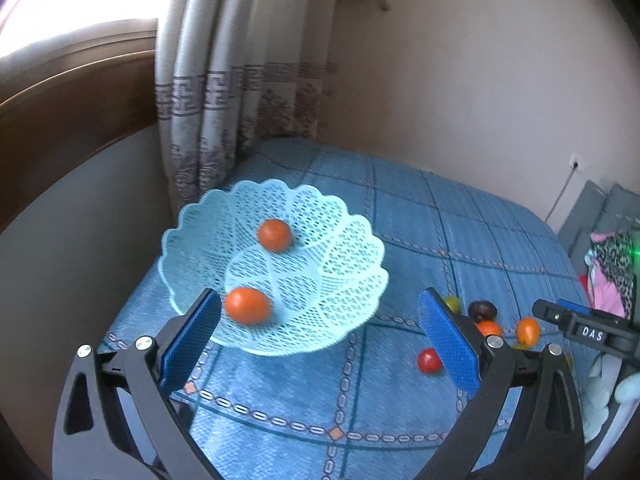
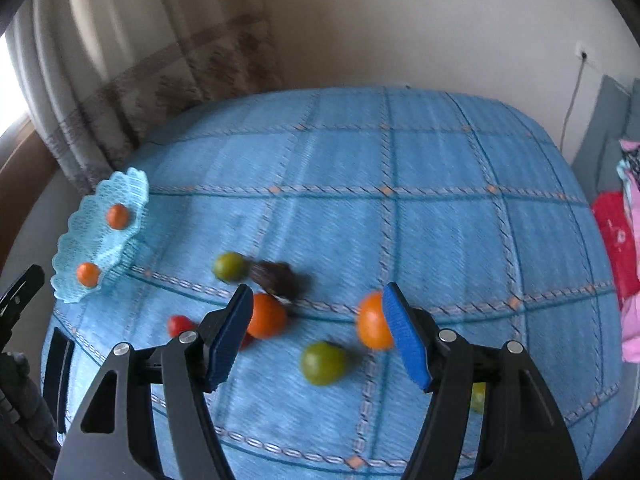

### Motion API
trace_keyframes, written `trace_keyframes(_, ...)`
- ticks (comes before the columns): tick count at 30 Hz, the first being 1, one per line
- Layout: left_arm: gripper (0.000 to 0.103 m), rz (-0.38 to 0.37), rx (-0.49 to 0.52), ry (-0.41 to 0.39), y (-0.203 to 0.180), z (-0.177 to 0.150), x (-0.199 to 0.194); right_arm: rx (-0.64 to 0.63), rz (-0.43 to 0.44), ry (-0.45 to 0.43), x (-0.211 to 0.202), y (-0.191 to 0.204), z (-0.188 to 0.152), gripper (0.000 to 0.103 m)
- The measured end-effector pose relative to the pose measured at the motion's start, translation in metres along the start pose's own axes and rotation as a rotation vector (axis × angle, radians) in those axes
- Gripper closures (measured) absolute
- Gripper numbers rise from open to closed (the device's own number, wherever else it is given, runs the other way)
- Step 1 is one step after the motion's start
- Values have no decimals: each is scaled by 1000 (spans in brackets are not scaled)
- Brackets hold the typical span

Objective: Organize fruits
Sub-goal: 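Grasp another orange from the cover with the right gripper, then grasp a red tomato with the left gripper while the right gripper holds its orange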

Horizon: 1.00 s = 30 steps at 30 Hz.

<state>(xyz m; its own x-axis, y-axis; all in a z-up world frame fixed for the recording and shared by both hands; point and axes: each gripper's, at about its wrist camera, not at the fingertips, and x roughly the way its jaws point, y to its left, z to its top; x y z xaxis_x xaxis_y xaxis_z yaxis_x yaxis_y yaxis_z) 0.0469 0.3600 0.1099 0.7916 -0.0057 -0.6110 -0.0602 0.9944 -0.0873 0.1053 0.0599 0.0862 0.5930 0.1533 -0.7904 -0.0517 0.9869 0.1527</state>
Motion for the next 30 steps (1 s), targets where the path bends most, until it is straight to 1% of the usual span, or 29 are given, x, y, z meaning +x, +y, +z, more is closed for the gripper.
trace_keyframes(3,3,-7,26,7,-10,-4,1,28,-3,26,3,-13,-3,36)
trace_keyframes(6,3,-12,51,19,-19,-8,4,88,21,68,11,-28,-4,36)
trace_keyframes(8,3,-16,63,24,-23,-10,4,105,23,86,17,-32,-5,36)
trace_keyframes(11,3,-26,78,34,-29,-13,6,98,-12,107,29,-35,-6,37)
trace_keyframes(13,3,-30,87,44,-32,-15,9,101,-33,125,37,-38,-7,43)
trace_keyframes(15,3,-34,94,54,-35,-17,12,101,-34,140,44,-38,-8,50)
trace_keyframes(17,3,-37,99,63,-36,-19,14,90,-30,149,49,-37,-9,53)
trace_keyframes(22,3,-36,113,75,-39,-22,19,69,-37,170,60,-35,-12,60)
trace_keyframes(26,3,-31,123,86,-42,-24,24,42,-65,161,61,-32,-14,69)
trace_keyframes(30,3,-29,138,108,-47,-29,32,37,-65,153,59,-31,-14,70)
